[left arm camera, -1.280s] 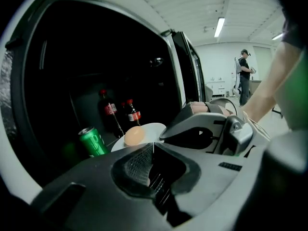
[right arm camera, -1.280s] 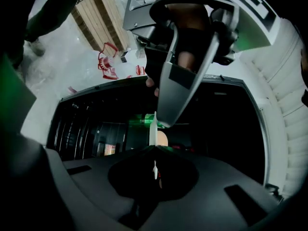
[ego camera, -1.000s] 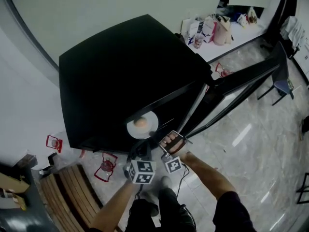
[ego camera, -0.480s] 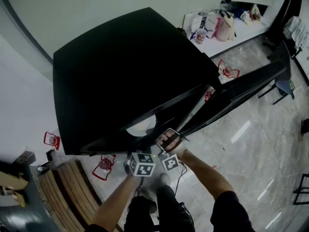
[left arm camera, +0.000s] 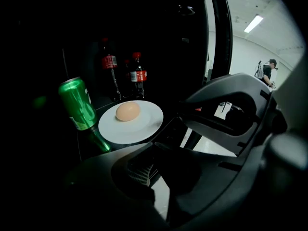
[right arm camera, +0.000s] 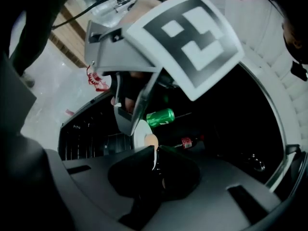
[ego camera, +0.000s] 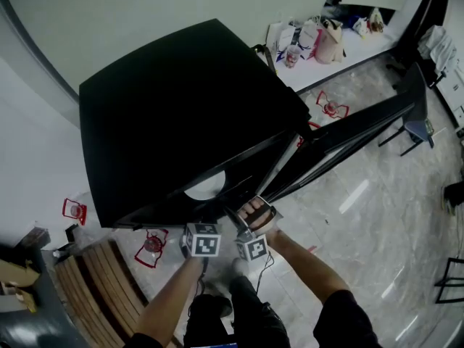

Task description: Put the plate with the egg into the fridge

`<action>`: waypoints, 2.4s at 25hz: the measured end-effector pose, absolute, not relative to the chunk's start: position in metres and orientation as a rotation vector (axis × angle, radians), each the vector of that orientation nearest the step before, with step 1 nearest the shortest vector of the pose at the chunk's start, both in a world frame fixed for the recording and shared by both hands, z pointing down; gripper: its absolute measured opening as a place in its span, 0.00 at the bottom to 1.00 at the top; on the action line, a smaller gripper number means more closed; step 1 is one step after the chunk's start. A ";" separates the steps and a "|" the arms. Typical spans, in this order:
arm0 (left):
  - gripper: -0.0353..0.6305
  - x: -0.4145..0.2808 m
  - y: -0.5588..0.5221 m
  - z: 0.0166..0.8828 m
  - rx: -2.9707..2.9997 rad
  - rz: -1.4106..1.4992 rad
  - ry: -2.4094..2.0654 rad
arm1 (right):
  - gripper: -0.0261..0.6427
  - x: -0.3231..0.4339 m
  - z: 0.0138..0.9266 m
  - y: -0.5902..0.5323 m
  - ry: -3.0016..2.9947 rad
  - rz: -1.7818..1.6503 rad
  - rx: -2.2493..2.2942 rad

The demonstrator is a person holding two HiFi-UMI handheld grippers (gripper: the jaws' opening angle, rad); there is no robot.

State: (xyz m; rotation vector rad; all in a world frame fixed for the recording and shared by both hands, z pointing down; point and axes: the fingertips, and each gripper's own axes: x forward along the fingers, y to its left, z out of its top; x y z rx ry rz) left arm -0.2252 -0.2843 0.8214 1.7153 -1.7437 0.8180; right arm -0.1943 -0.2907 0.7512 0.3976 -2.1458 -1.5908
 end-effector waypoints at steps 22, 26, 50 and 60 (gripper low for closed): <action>0.07 -0.081 -0.210 0.553 2.298 0.379 -1.815 | 0.06 -0.021 0.543 -0.213 -2.816 0.044 0.955; 0.07 -0.032 -0.227 0.535 2.416 0.383 -1.730 | 0.06 0.024 0.527 -0.233 -2.817 0.073 1.000; 0.11 0.187 -0.483 0.546 2.450 0.543 -1.688 | 0.57 0.240 0.566 -0.604 -2.668 0.068 0.669; 0.11 0.173 -0.501 0.552 2.372 0.563 -1.765 | 0.59 0.210 0.564 -0.621 -2.699 0.021 0.554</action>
